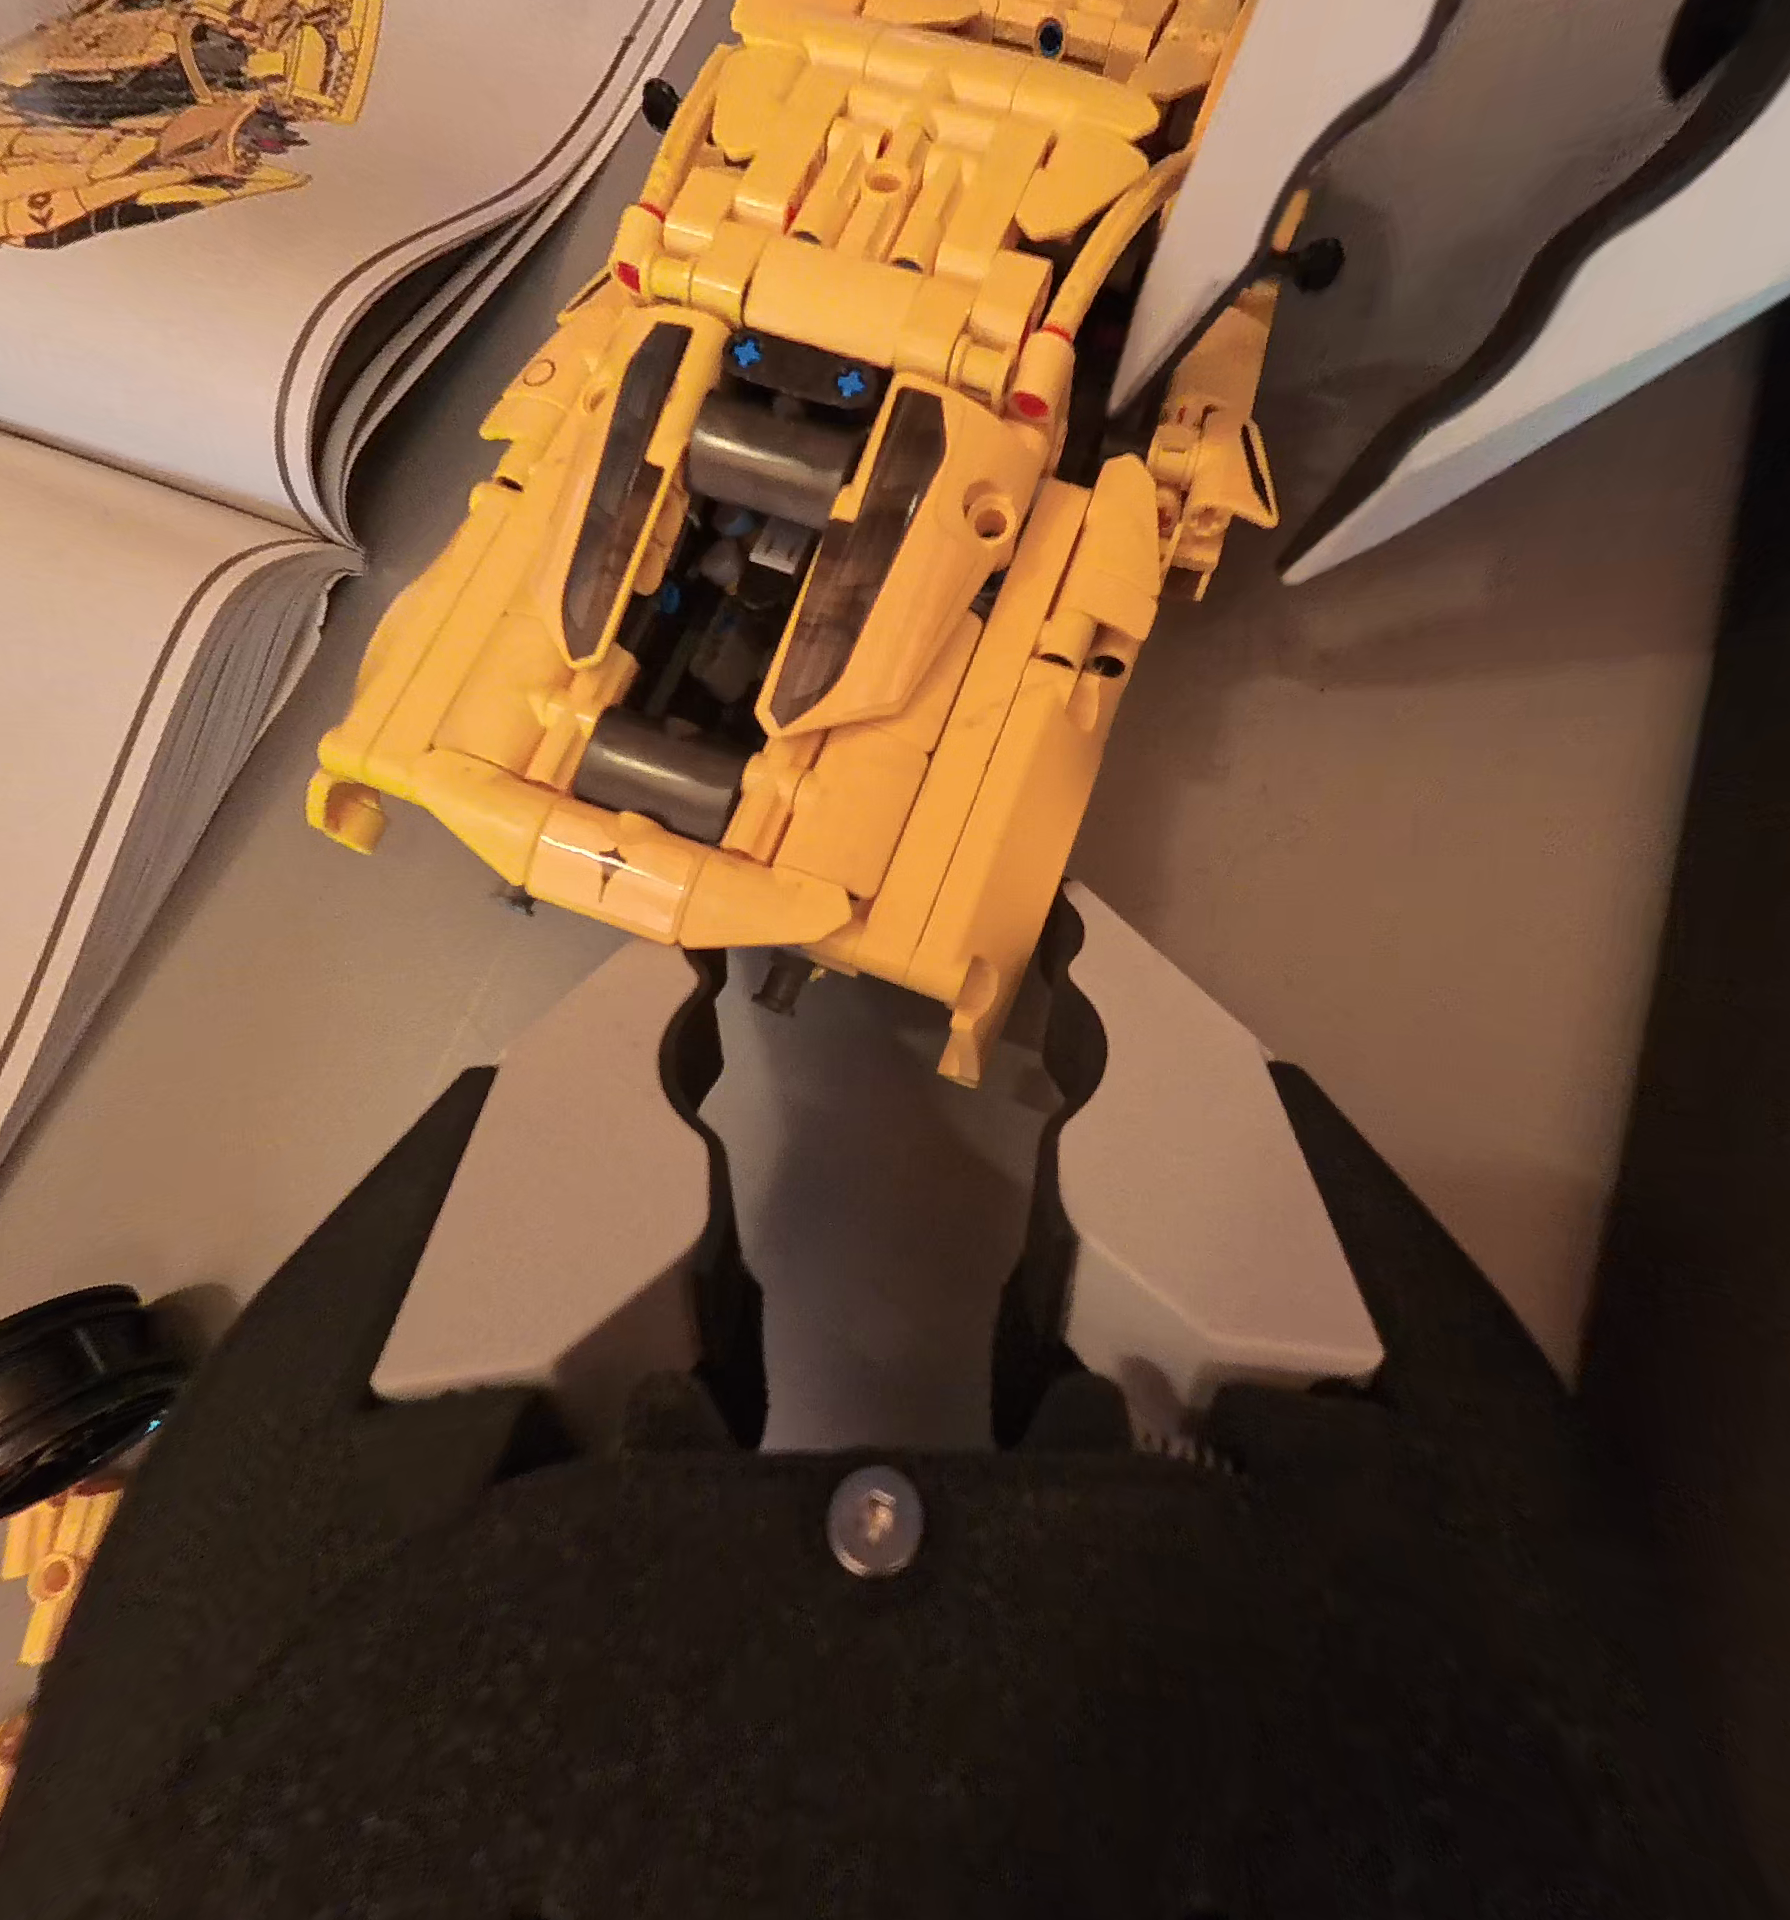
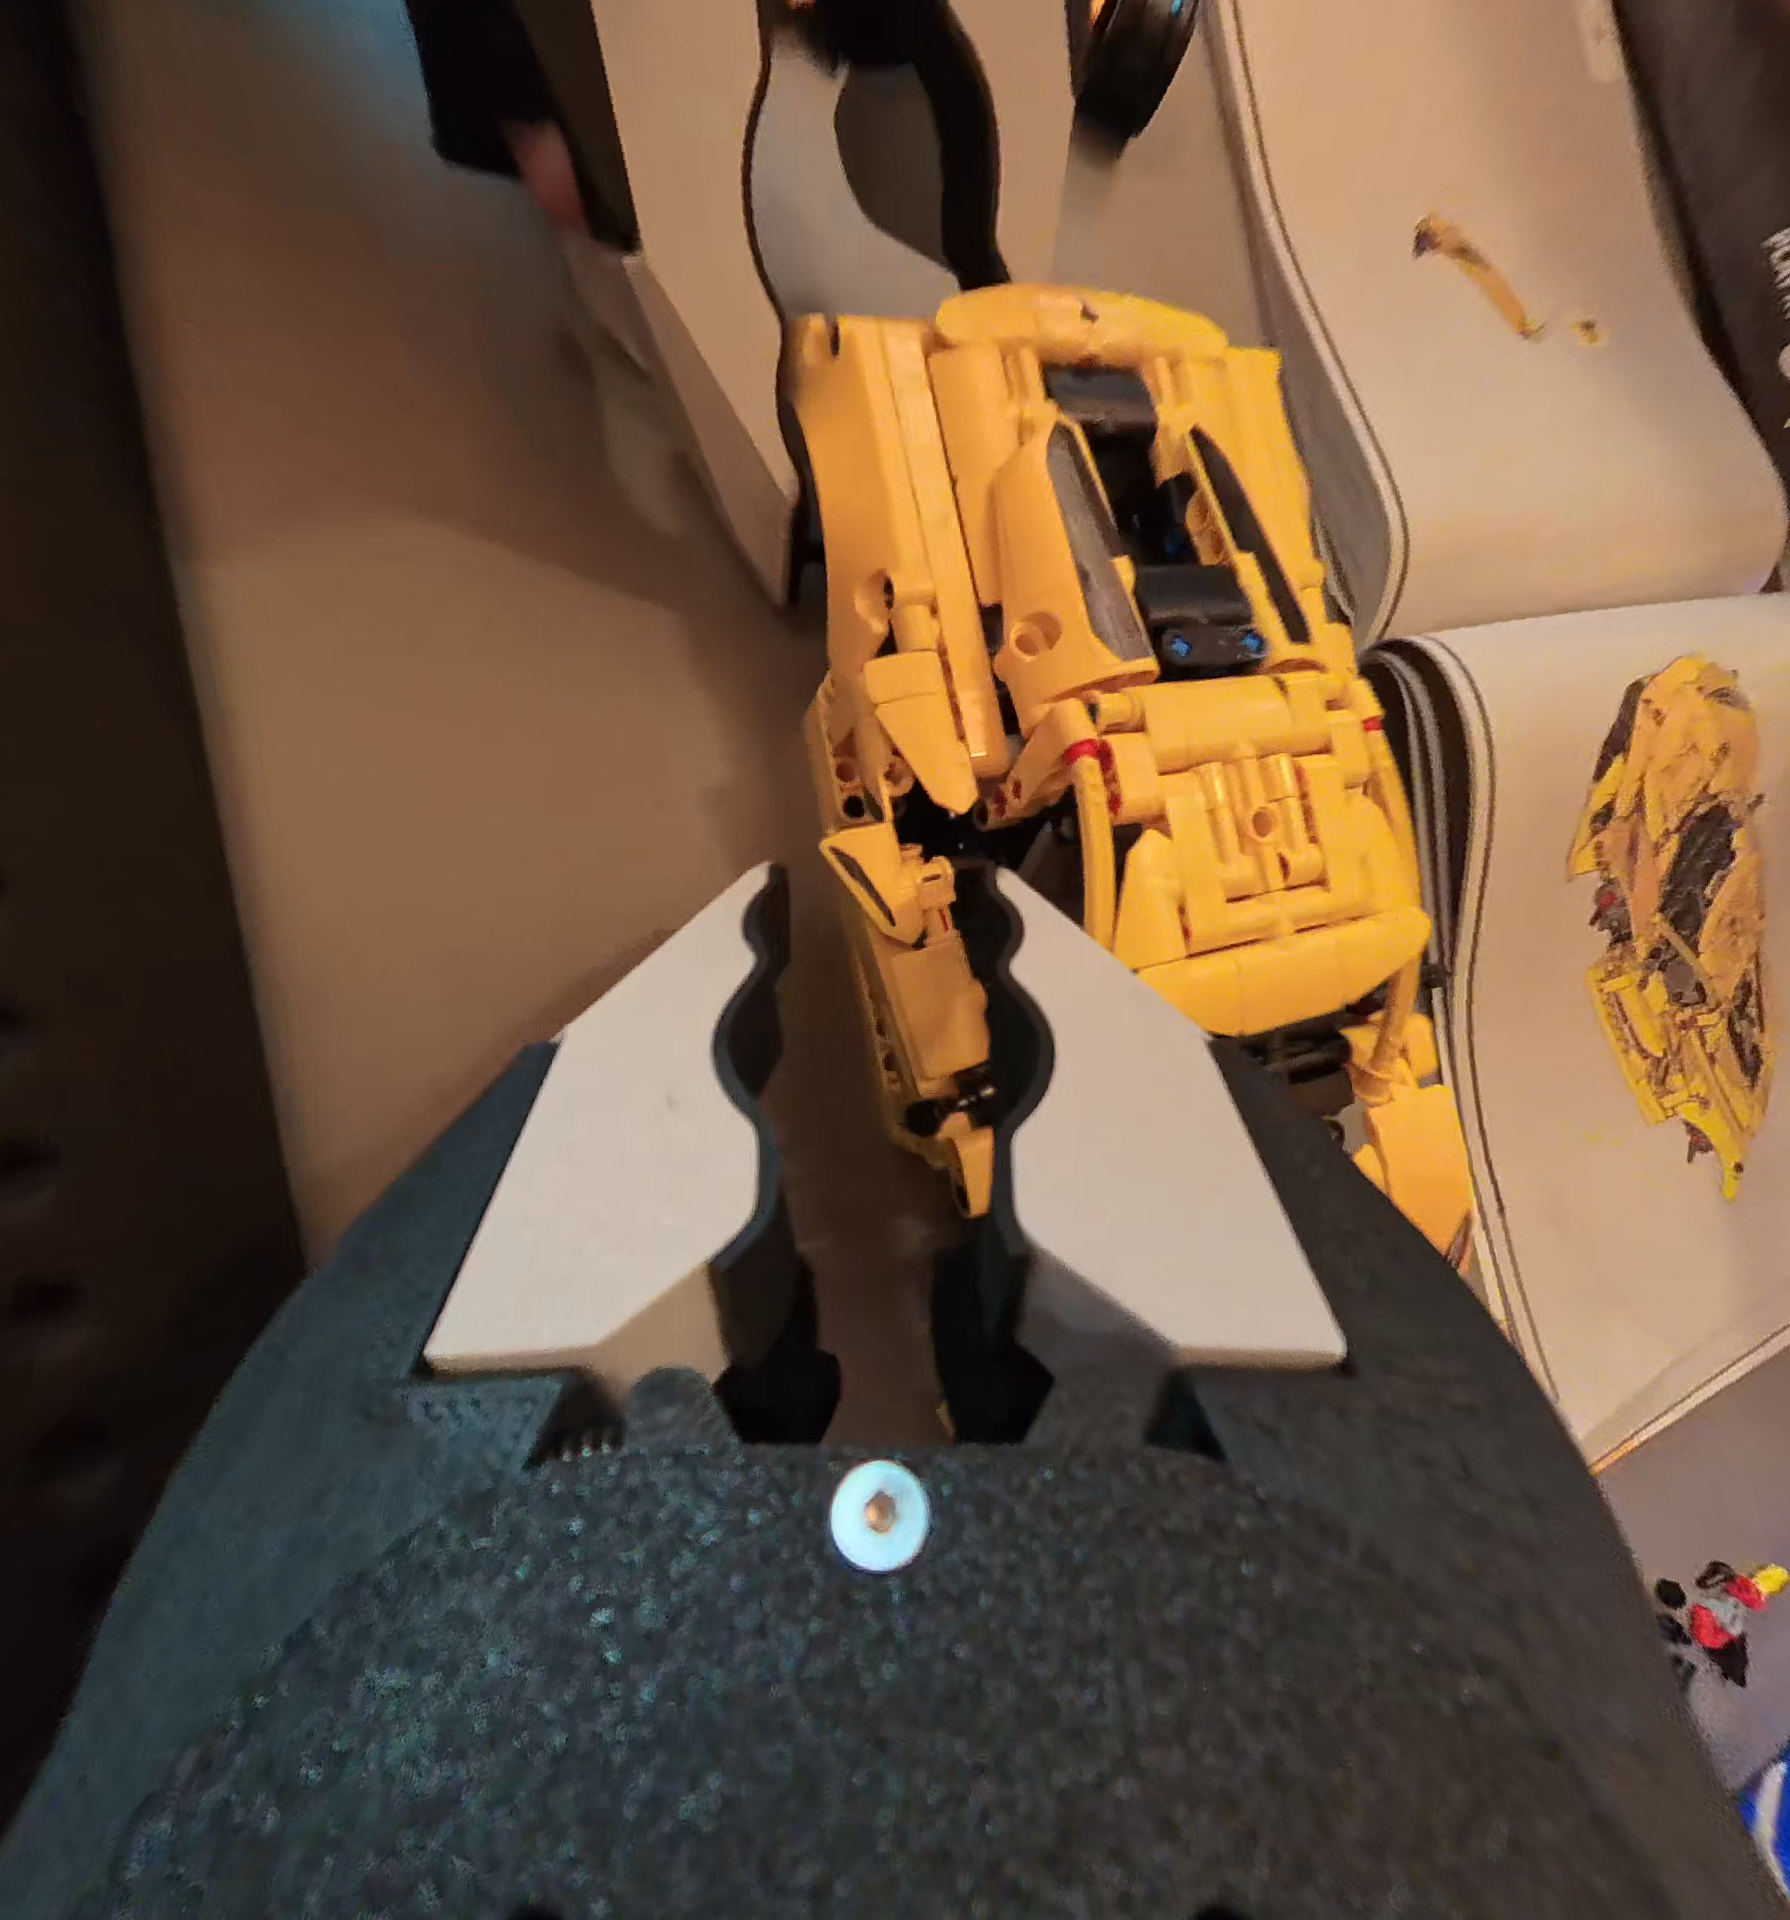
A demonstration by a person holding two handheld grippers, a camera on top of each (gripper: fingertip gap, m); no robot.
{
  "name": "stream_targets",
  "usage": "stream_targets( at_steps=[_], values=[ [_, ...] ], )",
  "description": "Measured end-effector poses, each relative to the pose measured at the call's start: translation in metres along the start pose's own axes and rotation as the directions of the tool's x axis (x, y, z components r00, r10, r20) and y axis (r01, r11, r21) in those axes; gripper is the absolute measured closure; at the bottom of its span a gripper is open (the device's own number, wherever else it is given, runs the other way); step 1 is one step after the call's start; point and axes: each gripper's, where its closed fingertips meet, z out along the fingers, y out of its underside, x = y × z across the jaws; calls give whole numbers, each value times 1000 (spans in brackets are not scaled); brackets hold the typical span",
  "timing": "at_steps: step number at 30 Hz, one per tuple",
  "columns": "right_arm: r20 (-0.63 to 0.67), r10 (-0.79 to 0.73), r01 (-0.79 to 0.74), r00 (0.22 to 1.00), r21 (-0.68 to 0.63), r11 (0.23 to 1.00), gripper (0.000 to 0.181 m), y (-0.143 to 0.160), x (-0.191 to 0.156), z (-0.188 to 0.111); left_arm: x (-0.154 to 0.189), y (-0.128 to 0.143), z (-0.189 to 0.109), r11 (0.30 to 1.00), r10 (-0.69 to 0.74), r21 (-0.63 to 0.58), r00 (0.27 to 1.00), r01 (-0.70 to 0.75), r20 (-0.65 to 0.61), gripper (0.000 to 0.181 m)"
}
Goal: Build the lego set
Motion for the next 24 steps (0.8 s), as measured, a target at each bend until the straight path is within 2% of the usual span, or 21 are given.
stream_targets(
  at_steps=[3,7,24],
  values=[
    [-51,-27,27,998,-1,1000,156,0,5,2,0,0,0,1000,-2,1,1000,2,-1,120],
    [-42,52,-53,998,-23,998,162,4,7,-2,2,-1,0,1000,-2,3,1000,2,-9,121],
    [-164,64,-89,984,-150,985,162,10,11,-4,3,0,2,1000,-11,2,1000,11,-25,123]
  ],
)
